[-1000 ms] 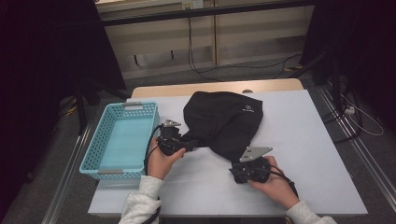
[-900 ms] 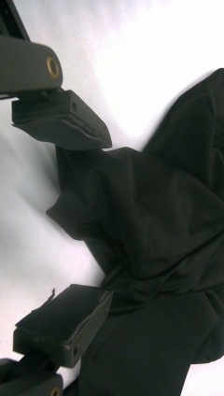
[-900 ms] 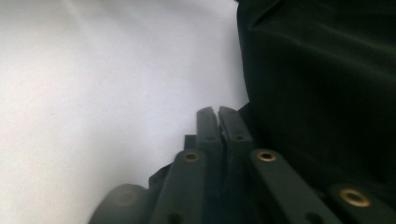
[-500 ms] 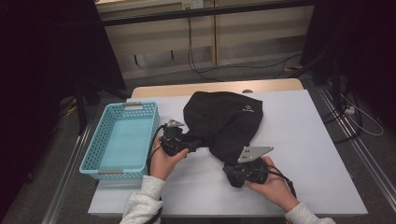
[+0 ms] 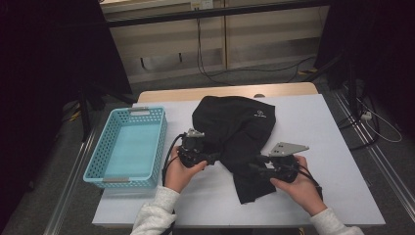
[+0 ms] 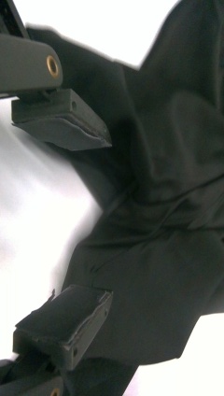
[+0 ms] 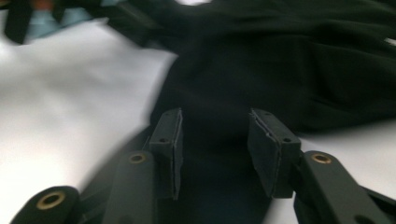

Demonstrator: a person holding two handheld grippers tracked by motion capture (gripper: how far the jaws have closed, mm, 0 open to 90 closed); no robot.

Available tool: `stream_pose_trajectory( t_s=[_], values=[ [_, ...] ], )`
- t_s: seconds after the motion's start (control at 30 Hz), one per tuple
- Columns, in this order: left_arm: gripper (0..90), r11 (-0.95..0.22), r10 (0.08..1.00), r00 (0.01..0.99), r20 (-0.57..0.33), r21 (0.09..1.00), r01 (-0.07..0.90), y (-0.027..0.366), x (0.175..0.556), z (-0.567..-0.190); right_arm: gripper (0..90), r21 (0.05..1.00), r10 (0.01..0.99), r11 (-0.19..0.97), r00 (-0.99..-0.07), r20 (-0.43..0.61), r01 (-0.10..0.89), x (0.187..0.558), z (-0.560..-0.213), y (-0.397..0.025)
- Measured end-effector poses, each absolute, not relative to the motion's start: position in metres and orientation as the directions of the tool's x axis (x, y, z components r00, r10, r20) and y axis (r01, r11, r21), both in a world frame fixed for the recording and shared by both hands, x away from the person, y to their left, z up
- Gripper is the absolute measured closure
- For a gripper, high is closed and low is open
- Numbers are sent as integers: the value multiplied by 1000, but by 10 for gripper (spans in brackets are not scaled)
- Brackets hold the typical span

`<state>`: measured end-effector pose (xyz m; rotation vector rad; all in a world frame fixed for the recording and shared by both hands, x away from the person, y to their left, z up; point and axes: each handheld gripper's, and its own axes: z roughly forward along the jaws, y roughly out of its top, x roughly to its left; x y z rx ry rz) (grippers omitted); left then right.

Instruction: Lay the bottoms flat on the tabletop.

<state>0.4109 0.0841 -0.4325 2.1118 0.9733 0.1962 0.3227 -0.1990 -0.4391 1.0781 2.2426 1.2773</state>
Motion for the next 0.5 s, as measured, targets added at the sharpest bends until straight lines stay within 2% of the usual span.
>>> stream_pose_trajectory(
  t_s=[0.13,0.33,0.47,0.5],
  values=[
    [239,-419,688,706,-169,702,576,77,410,-438,569,832,800,275,-594,80,482,329,-447,-215],
    [277,-414,699,696,-166,699,583,67,411,-448,598,790,821,307,-568,62,530,333,-461,-215],
    [357,-394,705,687,-176,709,585,61,415,-455,591,796,819,307,-571,59,522,332,-461,-215],
    [462,-405,701,689,-185,692,598,58,416,-459,575,802,821,301,-569,57,516,332,-460,-218]
  ],
)
